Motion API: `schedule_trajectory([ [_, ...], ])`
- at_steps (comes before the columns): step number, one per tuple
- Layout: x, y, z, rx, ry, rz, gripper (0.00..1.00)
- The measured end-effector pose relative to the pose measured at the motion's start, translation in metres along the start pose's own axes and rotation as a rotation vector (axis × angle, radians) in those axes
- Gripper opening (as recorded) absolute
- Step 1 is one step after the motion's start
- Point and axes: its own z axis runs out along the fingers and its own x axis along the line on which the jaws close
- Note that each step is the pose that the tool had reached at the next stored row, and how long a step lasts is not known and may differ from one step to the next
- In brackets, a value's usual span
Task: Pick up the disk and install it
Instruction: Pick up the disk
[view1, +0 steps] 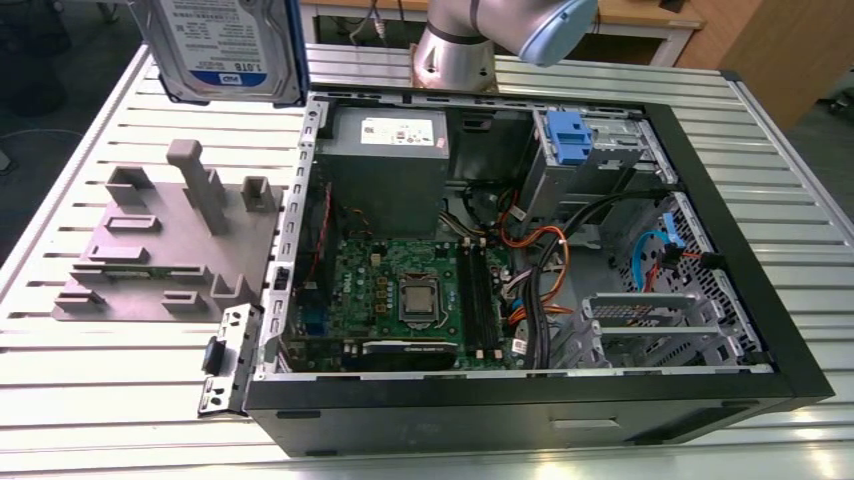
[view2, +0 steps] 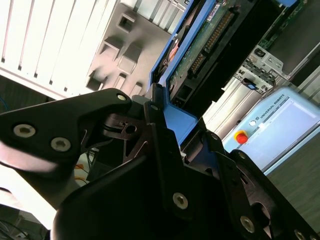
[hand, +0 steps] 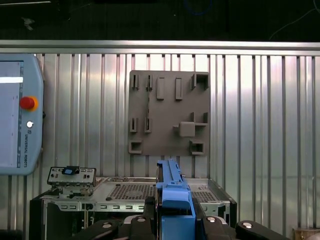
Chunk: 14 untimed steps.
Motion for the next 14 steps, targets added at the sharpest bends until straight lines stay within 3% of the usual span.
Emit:
schedule_trajectory([
  [14,0.0,-0.0076,0.0007,0.0007,-0.0001,0.0,0.36],
])
